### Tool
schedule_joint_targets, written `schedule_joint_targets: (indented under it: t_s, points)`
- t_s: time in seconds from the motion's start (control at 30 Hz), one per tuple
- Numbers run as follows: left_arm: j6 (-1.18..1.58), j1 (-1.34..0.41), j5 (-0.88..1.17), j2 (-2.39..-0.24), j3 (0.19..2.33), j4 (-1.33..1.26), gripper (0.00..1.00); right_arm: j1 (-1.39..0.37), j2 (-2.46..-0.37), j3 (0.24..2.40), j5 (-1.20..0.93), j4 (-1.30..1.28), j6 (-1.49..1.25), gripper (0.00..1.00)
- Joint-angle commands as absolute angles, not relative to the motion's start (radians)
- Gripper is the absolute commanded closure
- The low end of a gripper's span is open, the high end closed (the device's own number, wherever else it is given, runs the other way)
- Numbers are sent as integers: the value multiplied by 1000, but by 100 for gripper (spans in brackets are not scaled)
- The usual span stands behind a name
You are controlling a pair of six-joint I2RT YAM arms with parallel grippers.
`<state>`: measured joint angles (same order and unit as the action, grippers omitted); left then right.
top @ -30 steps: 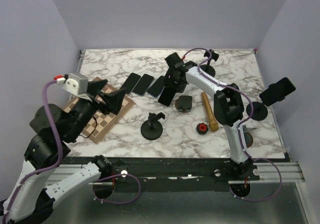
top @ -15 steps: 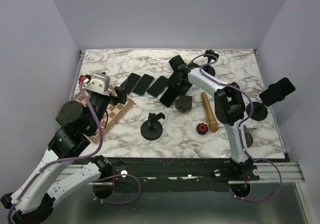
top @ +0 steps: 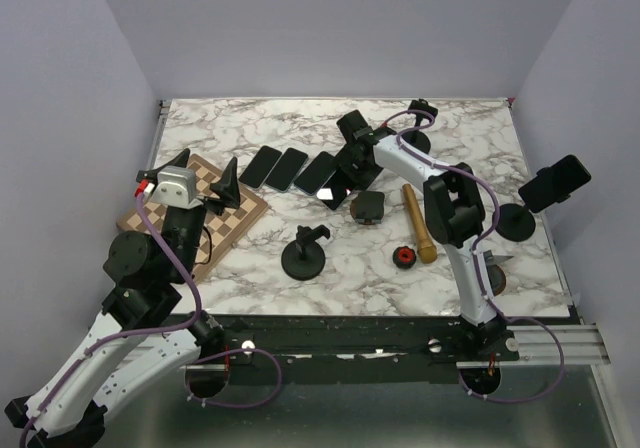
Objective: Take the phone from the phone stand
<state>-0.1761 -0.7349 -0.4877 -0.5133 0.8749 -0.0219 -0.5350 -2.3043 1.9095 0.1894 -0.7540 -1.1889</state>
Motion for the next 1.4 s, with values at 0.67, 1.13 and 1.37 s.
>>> schedule_joint_targets:
  t_s: [0.67,1.13,1.37]
  points:
    - [-184,-733,-520,-536,841,-85,12,-530,-2401,1915,207,-654,-1104,55]
    - [-175,-734,-512,-544,842,-78,12,-521,-2322,1788,238,-653,-1092,33]
    - [-173,-733,-514,-545,842,-77,12,-521,-2365,1830,166,-637,-1078,17]
